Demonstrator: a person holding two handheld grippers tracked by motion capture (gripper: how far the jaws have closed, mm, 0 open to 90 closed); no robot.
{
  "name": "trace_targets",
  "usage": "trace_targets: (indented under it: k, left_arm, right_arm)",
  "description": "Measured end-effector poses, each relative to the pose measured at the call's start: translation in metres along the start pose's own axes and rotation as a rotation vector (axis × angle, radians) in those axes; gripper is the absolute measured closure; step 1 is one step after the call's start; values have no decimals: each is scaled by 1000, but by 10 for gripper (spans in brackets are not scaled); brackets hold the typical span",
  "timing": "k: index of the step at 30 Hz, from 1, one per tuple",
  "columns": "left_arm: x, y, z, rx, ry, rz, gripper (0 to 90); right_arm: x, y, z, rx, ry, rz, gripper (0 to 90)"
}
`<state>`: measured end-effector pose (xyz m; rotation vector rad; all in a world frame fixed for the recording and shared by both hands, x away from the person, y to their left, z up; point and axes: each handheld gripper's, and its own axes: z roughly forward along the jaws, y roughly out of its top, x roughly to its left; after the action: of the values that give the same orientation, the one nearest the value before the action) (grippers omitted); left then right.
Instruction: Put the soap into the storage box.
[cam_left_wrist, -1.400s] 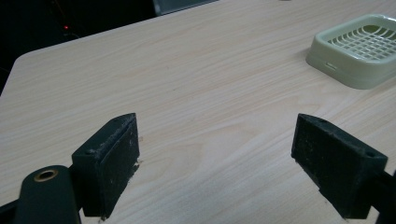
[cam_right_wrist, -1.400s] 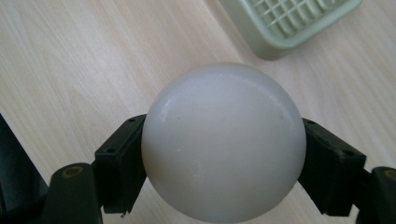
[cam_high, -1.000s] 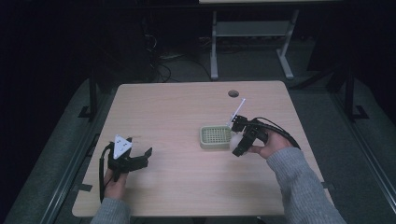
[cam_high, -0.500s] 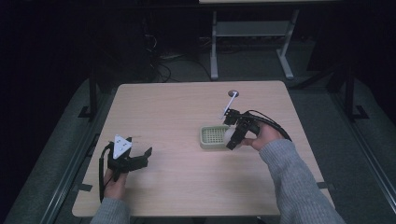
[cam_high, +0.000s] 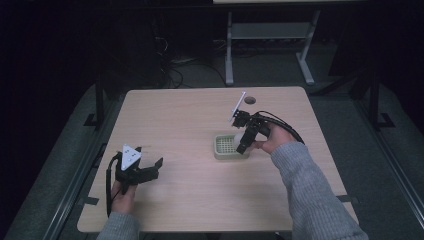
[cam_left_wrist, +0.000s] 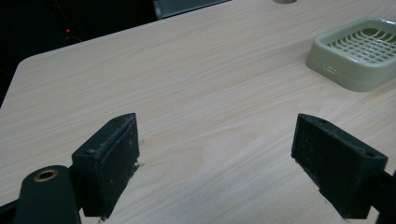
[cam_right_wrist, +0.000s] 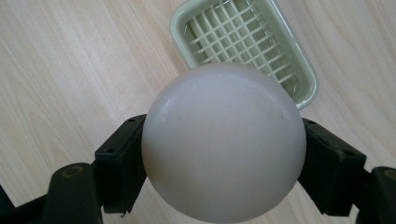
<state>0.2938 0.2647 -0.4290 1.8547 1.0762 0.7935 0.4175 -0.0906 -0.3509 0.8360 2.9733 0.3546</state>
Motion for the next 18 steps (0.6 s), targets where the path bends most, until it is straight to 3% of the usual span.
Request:
trace_targets:
  k: [18]
  left_arm:
    - [-1, 1, 0, -3, -2, 6, 148]
  right_arm:
    - [-9, 16, 15, 18, 7, 6, 234]
